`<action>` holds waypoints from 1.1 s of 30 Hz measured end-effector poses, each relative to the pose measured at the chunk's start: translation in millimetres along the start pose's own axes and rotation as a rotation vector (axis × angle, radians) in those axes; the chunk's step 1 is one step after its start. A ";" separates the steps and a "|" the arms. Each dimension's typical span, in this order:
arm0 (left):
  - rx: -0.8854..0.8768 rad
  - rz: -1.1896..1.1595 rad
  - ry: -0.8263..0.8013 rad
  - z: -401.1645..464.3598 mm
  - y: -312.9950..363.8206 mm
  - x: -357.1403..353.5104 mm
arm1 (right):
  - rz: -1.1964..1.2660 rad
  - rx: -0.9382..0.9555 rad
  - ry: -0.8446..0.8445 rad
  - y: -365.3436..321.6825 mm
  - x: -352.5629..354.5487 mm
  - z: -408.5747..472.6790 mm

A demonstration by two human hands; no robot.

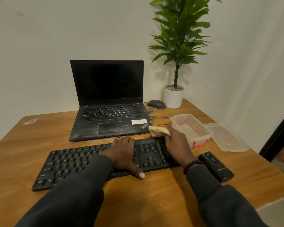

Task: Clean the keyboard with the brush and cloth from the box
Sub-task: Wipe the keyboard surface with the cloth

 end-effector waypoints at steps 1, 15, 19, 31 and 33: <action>-0.001 -0.017 0.002 0.7 1.1 -0.8 | 0.004 0.001 0.095 -1.7 4.0 4.4; 0.094 -0.026 0.058 4.6 17.9 0.0 | -0.219 0.240 -0.209 4.6 -23.5 -10.7; 0.091 0.067 0.088 9.7 26.5 1.0 | -0.265 0.265 -0.197 -0.4 -21.9 -16.8; 0.061 0.144 0.138 10.0 25.1 1.3 | -0.374 0.236 -0.267 -34.3 17.4 -91.7; 0.063 0.144 0.131 9.3 25.9 1.3 | -0.408 0.261 -0.320 -43.0 20.4 -97.8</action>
Point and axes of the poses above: each hand's wrist, its own z-axis towards the middle knuckle, its own x-axis out of the back of the hand, y = z × x, the point moved 5 cm from there along z, towards the middle knuckle, and after that the axes turned 13 degrees about y, right-handed, at the moved point
